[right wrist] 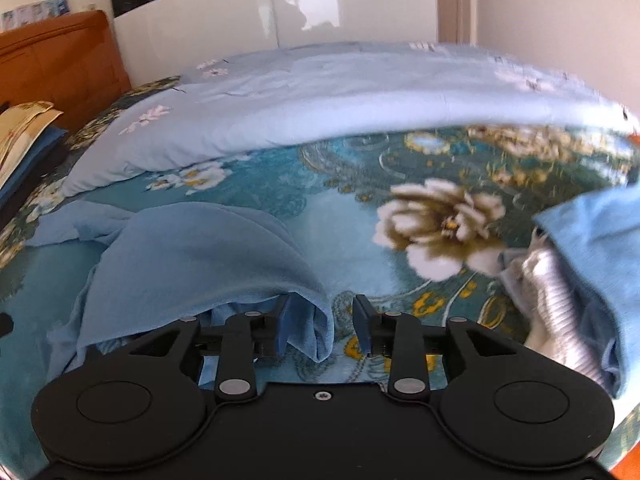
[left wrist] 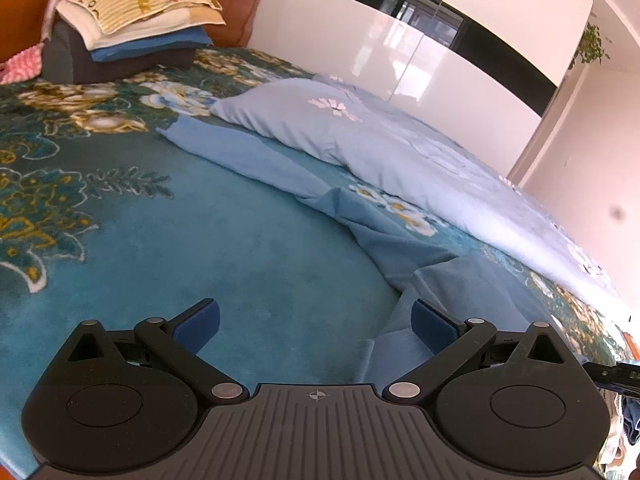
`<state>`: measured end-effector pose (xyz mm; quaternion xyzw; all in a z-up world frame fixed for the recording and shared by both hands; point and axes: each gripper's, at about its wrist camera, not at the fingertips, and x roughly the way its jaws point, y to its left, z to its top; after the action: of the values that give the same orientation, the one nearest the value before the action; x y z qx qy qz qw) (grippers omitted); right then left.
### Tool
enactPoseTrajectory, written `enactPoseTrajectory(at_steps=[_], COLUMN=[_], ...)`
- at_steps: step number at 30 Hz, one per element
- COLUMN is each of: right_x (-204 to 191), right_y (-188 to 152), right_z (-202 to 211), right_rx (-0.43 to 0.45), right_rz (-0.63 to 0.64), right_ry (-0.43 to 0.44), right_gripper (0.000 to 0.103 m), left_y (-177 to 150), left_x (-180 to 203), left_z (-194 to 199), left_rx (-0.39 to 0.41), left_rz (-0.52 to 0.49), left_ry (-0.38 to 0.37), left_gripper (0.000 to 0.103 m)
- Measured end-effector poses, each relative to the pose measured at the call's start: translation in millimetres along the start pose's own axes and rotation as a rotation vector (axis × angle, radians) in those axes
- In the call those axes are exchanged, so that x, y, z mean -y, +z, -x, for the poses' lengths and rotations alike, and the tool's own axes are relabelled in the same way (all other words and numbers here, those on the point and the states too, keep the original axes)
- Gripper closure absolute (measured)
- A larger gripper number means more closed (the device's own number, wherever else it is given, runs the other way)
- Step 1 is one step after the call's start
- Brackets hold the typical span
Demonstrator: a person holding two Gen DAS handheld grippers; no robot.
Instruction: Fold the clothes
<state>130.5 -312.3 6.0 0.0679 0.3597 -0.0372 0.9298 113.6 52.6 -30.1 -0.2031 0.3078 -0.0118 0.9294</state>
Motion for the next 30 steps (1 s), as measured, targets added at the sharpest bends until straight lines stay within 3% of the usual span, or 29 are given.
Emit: enactPoseTrajectory(at_steps=[6,13,16,22,30], right_x=[-28.3,-104.9,-129.0,-162.1,-173.6], right_y=[-8.8,-23.3,-23.6,-28.5,-39.1], right_z=[25.5,10.8,-0.1,-19.0,-37.5], right_rx=[0.015,-0.014,-0.058,-0.106,-0.15], right_rz=[0.131,0.385,0.386,0.434,0.31], right_ry=[0.101,0.238,0.322,0.333,0.377], right_gripper=[0.068,0.067,0.068,0.066,0.065], left_y=[0.4,-2.3,-2.3,-3.0,-6.5], left_x=[0.4,-1.8,-6.7,-19.7,-30.9], left_z=[8.1,8.4,10.4,12.5,11.3], left_rx=[0.009,0.0,0.009,0.014,0.006], left_rz=[0.004,0.002,-0.001,0.025,0.053], left_ry=[-0.014,-0.006,0.013,0.031,0.027], left_gripper=[0.0,0.0,0.0,0.0,0.0])
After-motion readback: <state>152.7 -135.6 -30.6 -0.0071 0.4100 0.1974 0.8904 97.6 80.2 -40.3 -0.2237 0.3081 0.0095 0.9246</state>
